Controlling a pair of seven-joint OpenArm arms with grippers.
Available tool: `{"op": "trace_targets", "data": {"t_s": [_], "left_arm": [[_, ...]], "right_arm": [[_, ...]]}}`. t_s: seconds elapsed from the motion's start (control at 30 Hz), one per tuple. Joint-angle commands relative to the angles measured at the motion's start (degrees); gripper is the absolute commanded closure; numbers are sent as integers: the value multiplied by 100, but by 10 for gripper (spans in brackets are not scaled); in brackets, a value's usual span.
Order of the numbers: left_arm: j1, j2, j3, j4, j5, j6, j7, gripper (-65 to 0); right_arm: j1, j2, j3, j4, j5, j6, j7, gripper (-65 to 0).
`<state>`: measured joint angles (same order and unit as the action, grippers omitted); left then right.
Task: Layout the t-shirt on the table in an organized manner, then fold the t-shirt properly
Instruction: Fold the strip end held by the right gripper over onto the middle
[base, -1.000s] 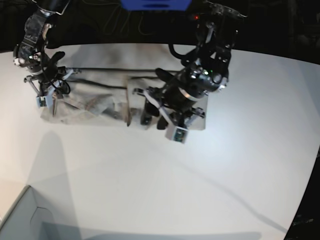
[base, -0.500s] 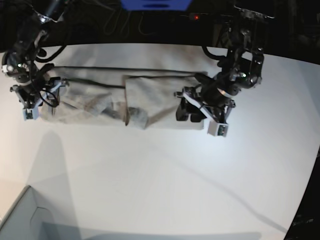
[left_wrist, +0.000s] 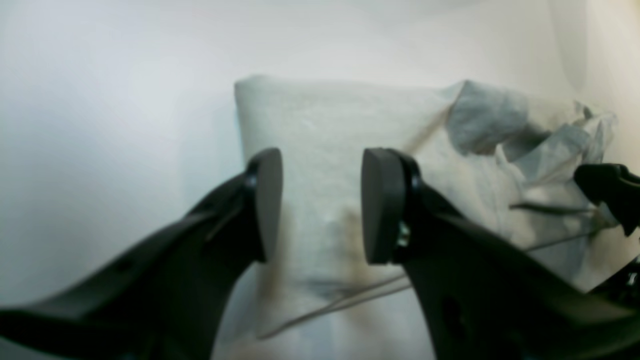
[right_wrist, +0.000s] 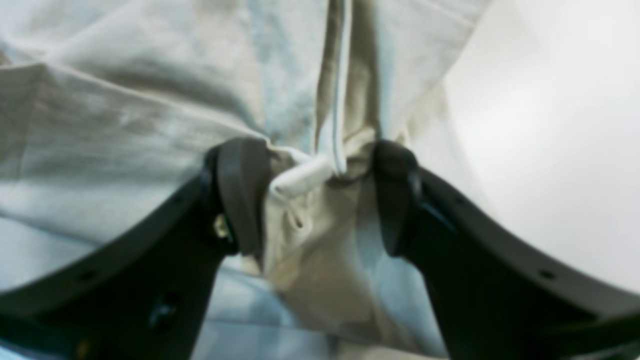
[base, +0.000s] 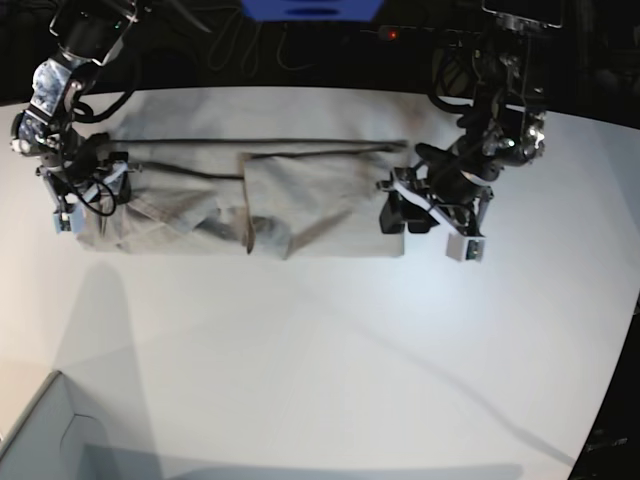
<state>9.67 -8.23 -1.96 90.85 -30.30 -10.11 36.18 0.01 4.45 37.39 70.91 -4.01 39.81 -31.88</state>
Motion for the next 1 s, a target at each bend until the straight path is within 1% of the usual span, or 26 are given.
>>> {"op": "trace_targets", "data": {"t_s": [0.0, 0.03, 0.1, 0.17, 0.27, 0.37, 0.53, 0.6, 0.73, 0.83, 0.9, 0.97], "left_arm": [[-13, -25, -99, 115, -60, -31, -89, -253], [-13, -25, -187, 124, -68, -31, -89, -253], [31, -25, -336, 124, -68, -31, -89, -253], [48, -25, -547, 124, -68, -31, -80, -253], [57, -25, -908, 98, -33, -31, -36, -253], [57, 1, -1277, -210, -60, -31, -27, -253], [13, -17, -1374, -632, -16, -31, -45, -253], [4, -8, -1374, -799, -16, -13, -54, -252], [-207, 27, -1347, -1168, -16, -5, -36, -247], [-321, 45, -1251, -1406, -16, -5, -27, -247], [-391, 71, -1048, -1450, -16, -5, -36, -247], [-427, 71, -908, -1485, -16, -5, -36, -246]], "right_arm": [[12, 43, -7, -45, -78, 19, -175, -338], [3, 43, -16, -54, -78, 19, -175, -329], [-23, 34, -24, -54, -69, 19, -175, -278], [-32, 17, -33, -54, -69, 19, -175, -180], [-32, 17, -33, -54, -69, 19, -184, 0], [-85, 34, -33, 34, -69, 19, -184, 0], [-296, -1, -24, 895, -43, 19, -201, 0], [-401, -177, -33, 1379, -52, 19, -219, 0], [-682, -396, -60, 2372, -43, 19, -192, 0], [-876, -520, -314, 2988, -60, 19, -236, 0], [-1052, -537, -578, 3348, -52, 19, -236, 0], [-1280, -651, -921, 3682, -60, 19, -236, 0]]}}
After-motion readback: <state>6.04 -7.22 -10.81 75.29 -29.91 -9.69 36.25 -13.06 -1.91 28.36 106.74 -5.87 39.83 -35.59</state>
